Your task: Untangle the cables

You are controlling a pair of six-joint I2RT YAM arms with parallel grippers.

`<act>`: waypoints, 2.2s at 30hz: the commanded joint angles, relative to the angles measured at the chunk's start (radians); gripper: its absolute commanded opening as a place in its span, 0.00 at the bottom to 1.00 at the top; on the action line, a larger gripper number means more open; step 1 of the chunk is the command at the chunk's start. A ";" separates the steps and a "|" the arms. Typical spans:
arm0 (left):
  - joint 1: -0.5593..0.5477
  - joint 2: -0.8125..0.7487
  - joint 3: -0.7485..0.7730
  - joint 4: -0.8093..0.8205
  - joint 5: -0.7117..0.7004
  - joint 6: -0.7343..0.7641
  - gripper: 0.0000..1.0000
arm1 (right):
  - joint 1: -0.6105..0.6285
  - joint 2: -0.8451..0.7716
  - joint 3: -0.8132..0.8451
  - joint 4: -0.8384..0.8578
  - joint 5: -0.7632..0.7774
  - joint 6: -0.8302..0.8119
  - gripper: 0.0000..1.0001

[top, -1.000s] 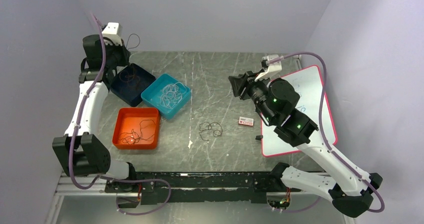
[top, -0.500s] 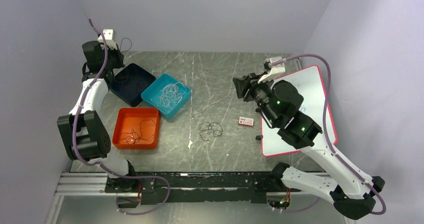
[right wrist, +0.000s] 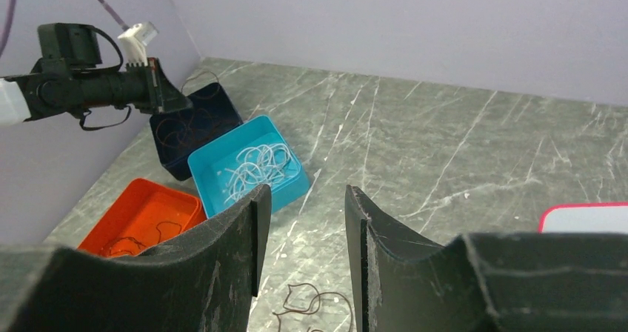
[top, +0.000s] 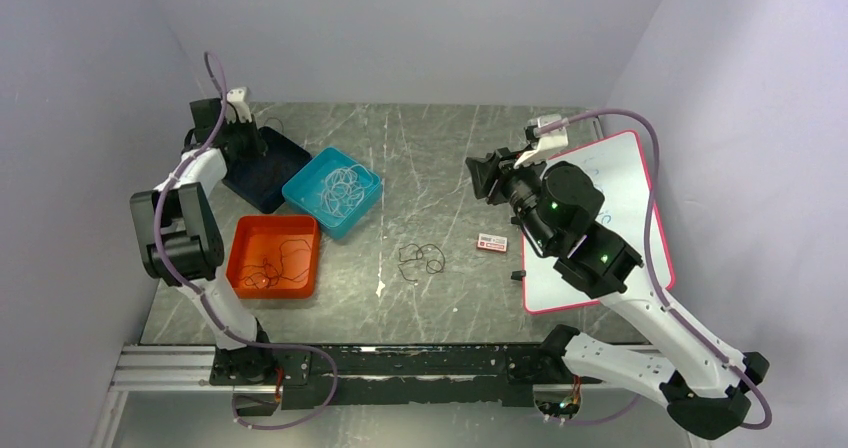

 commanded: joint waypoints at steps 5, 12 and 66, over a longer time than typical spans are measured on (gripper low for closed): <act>0.005 0.153 0.174 -0.269 0.024 -0.034 0.07 | -0.003 -0.004 -0.015 0.023 -0.001 -0.021 0.45; 0.004 0.231 0.231 -0.359 0.040 -0.025 0.10 | -0.003 -0.003 -0.015 0.021 -0.003 -0.021 0.45; -0.354 -0.776 -0.482 -0.154 -0.098 -0.292 0.86 | -0.008 0.600 -0.013 -0.265 -0.416 0.109 0.45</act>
